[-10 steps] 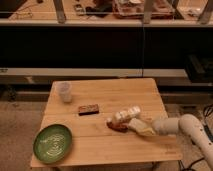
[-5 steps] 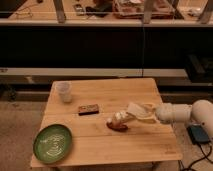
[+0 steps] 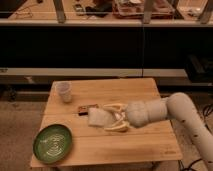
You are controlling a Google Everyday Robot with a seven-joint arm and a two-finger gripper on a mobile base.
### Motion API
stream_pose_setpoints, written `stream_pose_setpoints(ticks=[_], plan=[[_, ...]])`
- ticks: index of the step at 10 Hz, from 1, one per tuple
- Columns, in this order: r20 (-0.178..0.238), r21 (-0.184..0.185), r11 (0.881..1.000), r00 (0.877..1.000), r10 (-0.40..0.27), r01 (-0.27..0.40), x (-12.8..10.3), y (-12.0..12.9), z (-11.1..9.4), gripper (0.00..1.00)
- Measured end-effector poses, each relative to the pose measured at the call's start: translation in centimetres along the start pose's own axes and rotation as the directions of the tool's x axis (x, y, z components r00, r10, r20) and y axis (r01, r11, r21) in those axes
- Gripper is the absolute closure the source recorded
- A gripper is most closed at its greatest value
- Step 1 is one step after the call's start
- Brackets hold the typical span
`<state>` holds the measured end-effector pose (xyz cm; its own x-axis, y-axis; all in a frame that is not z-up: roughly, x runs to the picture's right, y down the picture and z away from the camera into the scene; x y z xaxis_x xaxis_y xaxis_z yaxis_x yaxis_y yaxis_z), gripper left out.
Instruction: Place the white sponge in the ceramic bowl
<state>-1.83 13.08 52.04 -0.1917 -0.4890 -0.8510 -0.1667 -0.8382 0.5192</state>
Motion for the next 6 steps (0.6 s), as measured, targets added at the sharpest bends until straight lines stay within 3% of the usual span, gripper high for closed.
stream_pose_setpoints(ticks=[1, 3, 4, 5, 6], plan=[[-0.006, 0.092, 0.995, 0.999, -0.032, 0.032, 0.8, -2.3, 4.0, 1.0], [0.013, 0.191, 0.981, 0.999, -0.044, 0.041, 1.3, -4.3, 8.8, 1.0], [0.044, 0.233, 0.972, 0.998, -0.042, 0.03, 0.9, -4.7, 11.8, 1.0], [0.107, 0.242, 0.97, 0.994, -0.028, 0.001, -0.6, -3.7, 15.2, 1.0], [0.165, 0.226, 0.974, 0.986, -0.01, -0.028, -2.0, -2.0, 17.5, 1.0]])
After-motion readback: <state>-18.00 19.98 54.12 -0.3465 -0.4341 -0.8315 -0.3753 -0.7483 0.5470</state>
